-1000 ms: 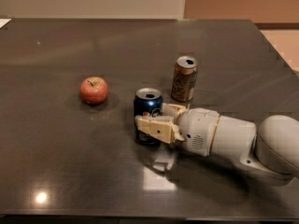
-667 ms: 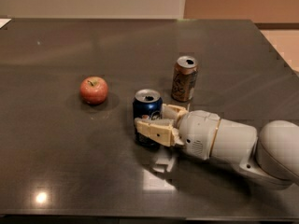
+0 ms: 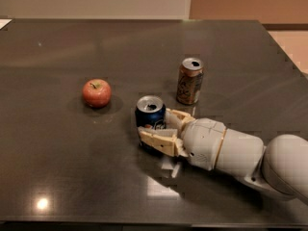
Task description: Place pepsi can upright
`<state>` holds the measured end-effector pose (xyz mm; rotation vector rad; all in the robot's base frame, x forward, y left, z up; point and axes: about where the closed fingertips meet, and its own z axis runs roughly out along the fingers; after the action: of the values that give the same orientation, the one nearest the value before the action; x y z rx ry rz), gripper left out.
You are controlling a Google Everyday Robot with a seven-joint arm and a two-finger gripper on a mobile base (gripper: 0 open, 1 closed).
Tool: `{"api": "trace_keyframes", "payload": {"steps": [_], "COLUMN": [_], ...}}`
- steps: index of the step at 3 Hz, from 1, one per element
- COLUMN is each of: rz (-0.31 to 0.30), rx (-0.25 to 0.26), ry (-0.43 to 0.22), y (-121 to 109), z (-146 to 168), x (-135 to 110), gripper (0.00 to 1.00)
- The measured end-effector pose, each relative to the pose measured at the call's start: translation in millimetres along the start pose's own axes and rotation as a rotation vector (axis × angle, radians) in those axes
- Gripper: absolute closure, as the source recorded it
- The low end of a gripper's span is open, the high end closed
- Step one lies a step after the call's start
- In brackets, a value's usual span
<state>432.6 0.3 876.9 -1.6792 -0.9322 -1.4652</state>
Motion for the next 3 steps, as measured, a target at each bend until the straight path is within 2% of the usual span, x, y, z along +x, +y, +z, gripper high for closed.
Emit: {"api": "trace_keyframes", "payload": {"steps": [1, 3], "rz": [-0.059, 0.012], "rx": [-0.006, 0.0], "ry": [0.006, 0.001], "y": [-1.0, -3.0], "z": [-1.4, 1.0], "x": [-2.9, -3.1], "gripper": [0.59, 0.12]}}
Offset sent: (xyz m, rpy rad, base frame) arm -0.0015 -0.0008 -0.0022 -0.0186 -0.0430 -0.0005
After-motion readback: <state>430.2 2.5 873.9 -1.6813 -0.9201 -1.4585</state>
